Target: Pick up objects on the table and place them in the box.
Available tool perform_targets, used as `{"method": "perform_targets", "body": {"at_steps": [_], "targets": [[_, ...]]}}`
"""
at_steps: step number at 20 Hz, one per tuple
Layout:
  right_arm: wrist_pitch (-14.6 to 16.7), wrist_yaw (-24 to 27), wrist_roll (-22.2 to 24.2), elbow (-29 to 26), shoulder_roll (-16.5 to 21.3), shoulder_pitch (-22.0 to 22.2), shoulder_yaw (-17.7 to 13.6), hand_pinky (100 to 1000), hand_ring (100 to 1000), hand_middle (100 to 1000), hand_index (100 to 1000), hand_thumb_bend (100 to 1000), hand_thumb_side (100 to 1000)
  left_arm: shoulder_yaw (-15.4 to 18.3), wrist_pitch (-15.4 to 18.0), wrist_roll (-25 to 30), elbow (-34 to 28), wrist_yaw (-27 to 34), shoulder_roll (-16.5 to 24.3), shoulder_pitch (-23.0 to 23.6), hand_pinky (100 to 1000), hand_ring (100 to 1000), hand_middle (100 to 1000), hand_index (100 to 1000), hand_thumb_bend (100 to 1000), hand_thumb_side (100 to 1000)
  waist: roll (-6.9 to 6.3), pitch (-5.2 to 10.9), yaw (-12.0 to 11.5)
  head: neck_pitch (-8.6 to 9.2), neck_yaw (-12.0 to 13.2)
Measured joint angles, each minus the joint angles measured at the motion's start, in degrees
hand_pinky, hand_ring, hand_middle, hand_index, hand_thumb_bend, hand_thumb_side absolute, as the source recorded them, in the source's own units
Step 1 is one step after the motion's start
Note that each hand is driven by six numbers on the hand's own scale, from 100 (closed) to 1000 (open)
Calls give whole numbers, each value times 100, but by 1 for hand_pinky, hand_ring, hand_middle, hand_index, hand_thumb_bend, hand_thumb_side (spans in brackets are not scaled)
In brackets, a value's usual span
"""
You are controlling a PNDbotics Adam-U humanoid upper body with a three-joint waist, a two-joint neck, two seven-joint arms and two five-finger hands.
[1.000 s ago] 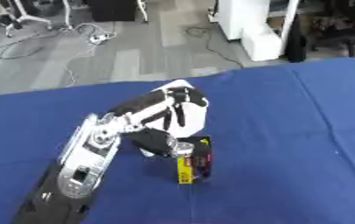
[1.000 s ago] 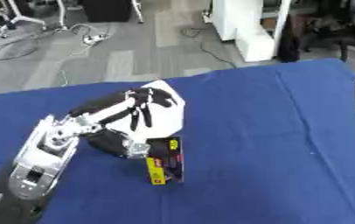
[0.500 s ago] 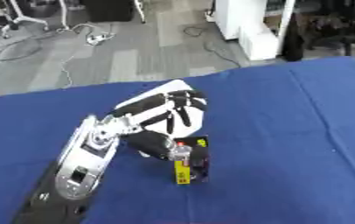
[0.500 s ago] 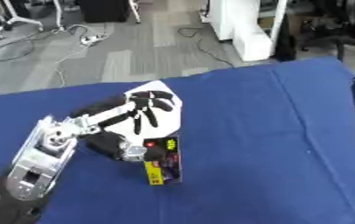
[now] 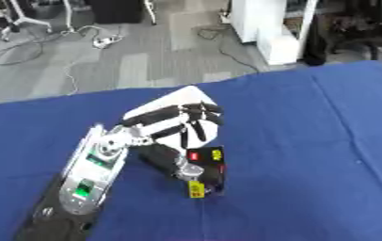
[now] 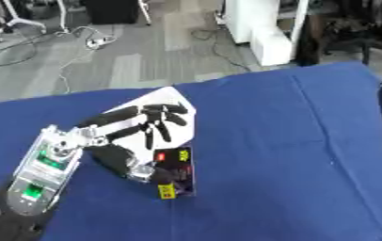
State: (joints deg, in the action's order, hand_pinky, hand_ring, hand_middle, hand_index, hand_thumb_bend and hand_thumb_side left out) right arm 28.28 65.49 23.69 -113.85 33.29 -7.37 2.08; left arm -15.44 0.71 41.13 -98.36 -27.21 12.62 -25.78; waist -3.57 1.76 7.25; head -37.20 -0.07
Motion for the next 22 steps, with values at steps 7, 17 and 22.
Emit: {"method": "perform_targets", "body": {"at_steps": [7, 17, 22], "targets": [[0, 7, 0, 0, 0, -4, -1, 167, 285, 247, 378, 100, 1000, 0, -27, 154, 35, -96, 0, 0, 497, 734, 994, 913, 692, 684, -1, 0, 7, 0, -2], [-6, 49, -3, 0, 2, -11, -1, 167, 285, 247, 378, 100, 1000, 0, -81, 285, 109, -157, 0, 0, 566, 798, 1000, 921, 688, 689, -15, 0, 39, 0, -52], [-8, 53, -5, 0, 3, -38, -1, 167, 285, 247, 378, 100, 1000, 0, -120, 358, 137, -221, 0, -6, 697, 832, 1000, 927, 684, 694, -16, 0, 42, 1, -95]]}}
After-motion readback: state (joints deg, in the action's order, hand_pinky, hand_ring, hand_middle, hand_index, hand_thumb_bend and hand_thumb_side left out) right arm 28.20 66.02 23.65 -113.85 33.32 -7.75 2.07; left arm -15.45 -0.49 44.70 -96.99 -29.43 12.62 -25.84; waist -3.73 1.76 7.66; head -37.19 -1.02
